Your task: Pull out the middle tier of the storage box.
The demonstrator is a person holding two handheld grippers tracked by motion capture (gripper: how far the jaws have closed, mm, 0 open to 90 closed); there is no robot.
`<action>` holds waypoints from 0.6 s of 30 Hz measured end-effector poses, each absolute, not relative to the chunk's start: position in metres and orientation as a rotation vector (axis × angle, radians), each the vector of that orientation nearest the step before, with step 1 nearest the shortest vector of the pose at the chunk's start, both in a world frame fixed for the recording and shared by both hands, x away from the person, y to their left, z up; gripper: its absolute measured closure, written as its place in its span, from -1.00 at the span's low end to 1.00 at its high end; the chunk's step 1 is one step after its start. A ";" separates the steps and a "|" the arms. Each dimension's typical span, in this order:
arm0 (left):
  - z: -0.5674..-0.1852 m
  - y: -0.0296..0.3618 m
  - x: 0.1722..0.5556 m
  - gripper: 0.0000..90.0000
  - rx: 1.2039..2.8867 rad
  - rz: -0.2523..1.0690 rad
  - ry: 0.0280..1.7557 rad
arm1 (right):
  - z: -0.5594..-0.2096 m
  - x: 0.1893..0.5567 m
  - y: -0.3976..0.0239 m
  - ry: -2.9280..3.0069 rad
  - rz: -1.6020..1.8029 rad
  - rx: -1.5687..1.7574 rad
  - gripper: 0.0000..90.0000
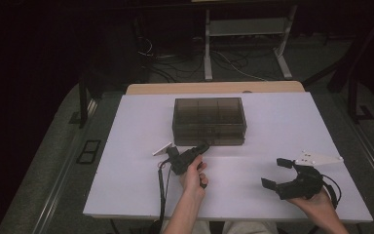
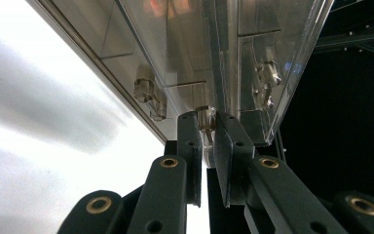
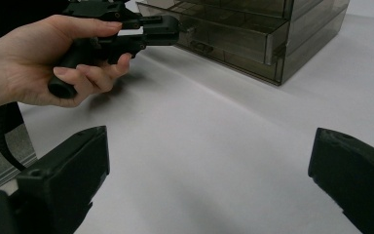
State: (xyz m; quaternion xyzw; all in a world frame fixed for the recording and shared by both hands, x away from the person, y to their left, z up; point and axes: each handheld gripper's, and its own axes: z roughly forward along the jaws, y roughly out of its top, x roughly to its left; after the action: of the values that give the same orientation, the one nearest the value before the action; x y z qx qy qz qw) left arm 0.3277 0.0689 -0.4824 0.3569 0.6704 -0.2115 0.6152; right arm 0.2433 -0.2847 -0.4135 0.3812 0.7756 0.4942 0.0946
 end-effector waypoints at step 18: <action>-0.478 0.069 0.323 0.79 0.875 -0.440 1.548 | -0.414 0.243 -0.284 2.304 1.464 1.130 -0.98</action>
State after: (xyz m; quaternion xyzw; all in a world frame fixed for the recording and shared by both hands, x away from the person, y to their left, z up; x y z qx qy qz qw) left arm 0.3228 0.0689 -0.4781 0.3790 0.6702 -0.1906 0.6090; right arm 0.2435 -0.2842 -0.4137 0.3807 0.7764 0.4935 0.0934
